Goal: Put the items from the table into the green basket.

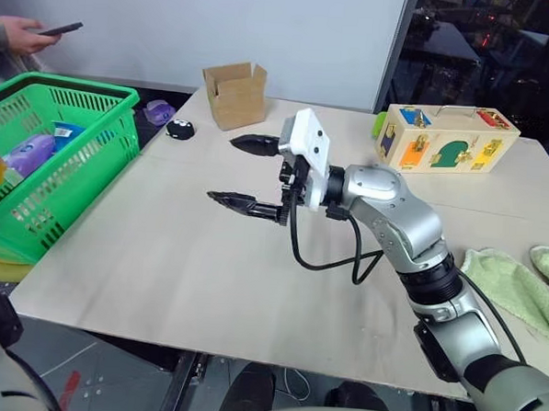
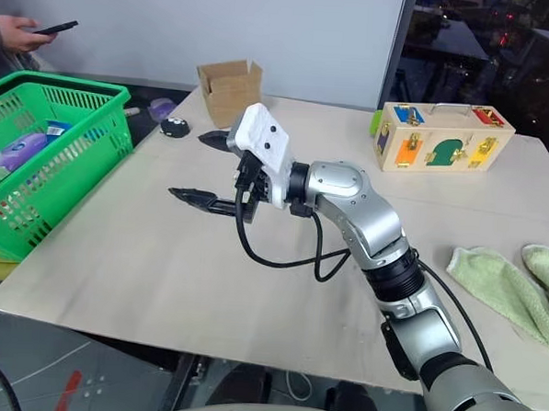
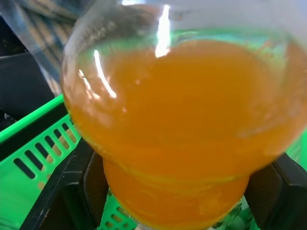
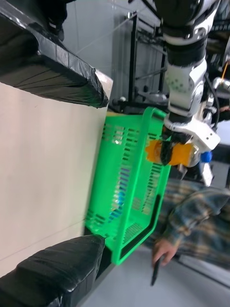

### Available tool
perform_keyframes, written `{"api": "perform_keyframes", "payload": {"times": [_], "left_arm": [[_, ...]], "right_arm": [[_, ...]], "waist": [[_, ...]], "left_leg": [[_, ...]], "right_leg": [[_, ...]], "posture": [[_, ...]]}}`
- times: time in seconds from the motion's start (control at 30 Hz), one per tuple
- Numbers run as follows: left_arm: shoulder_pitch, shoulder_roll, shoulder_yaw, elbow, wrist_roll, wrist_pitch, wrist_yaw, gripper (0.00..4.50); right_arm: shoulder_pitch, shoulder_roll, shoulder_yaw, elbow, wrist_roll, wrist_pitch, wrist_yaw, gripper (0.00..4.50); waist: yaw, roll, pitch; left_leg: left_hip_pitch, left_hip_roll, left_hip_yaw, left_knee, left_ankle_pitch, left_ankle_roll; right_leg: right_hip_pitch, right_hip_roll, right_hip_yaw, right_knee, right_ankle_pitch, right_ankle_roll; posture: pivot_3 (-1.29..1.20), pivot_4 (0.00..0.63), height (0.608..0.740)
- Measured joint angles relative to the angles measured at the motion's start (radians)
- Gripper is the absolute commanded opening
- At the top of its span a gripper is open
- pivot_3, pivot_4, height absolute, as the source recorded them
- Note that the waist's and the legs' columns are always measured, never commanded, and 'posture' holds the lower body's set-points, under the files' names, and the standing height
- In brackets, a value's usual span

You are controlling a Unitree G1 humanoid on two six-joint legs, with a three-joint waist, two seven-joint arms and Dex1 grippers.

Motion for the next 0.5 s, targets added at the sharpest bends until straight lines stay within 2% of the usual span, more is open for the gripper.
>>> {"api": "perform_keyframes", "payload": {"times": [0.5], "left_arm": [[0.026, -0.020, -0.029, 0.001, 0.014, 0.001, 0.023, 3.11]], "right_arm": [[0.001, 0.021, -0.033, -0.032, 0.027, 0.045, -0.044, 4.50]], "waist": [[-0.029, 0.000, 0.000]], "left_leg": [[0.000, 0.000, 0.000, 0.000, 0.000, 0.000]], "right_leg": [[0.000, 0.000, 0.000, 0.001, 0.000, 0.000]], "posture": [[0.14, 0.000, 0.740]]}}
